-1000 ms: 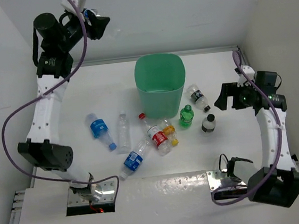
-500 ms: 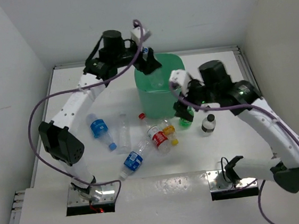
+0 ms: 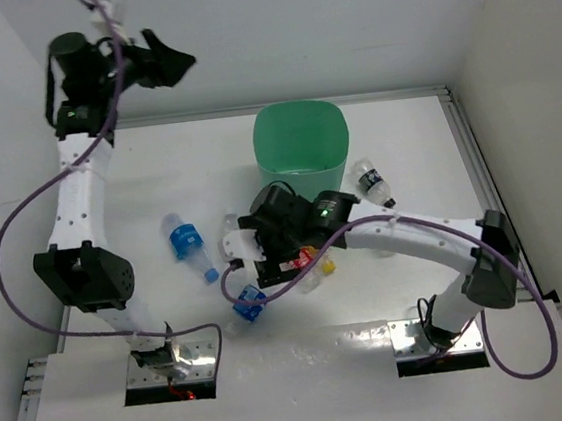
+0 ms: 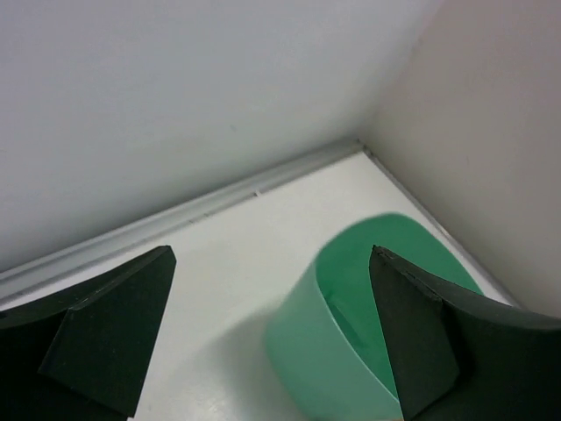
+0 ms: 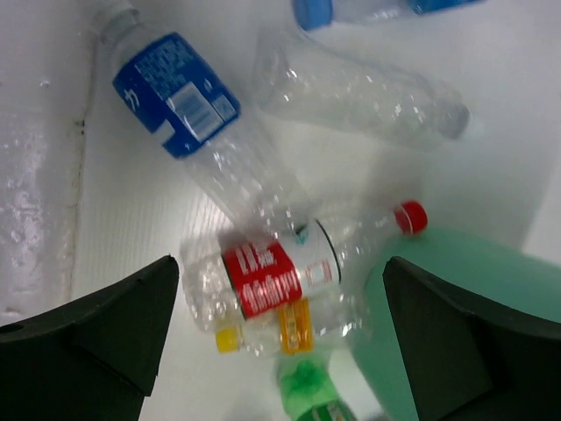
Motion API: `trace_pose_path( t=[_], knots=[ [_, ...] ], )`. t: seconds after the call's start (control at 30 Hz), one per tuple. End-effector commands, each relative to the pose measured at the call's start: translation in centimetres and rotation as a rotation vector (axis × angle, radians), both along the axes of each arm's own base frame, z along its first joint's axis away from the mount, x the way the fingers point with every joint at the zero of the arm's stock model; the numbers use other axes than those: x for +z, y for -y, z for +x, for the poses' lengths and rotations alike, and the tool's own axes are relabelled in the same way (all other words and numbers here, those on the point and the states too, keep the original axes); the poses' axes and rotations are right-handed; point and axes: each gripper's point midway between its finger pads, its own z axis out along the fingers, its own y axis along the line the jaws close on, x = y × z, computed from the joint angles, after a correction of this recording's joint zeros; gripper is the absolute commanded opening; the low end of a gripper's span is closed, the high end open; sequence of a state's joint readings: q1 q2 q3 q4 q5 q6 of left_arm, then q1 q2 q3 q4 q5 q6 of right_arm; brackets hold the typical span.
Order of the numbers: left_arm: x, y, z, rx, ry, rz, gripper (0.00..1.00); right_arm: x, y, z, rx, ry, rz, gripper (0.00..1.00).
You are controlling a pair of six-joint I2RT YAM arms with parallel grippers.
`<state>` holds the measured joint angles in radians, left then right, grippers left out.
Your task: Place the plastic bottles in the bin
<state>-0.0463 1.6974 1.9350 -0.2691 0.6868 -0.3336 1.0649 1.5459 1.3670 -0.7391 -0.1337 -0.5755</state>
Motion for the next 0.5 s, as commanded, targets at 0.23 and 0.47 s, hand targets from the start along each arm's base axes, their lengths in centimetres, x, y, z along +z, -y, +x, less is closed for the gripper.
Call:
trace_pose_path(
  t=[0.23, 0.47],
  knots=[
    [2.9, -9.9, -3.6, 0.037, -0.044, -0.214, 0.99, -7.1, -7.0, -4.2, 0.321, -0.063, -0.041, 1.00],
    [0.2, -13.8, -4.9, 0.115, -0.067, -0.203, 0.99, -12.9, -7.5, -4.8, 0.388, -0.056, -0.072, 1.00]
  ],
)
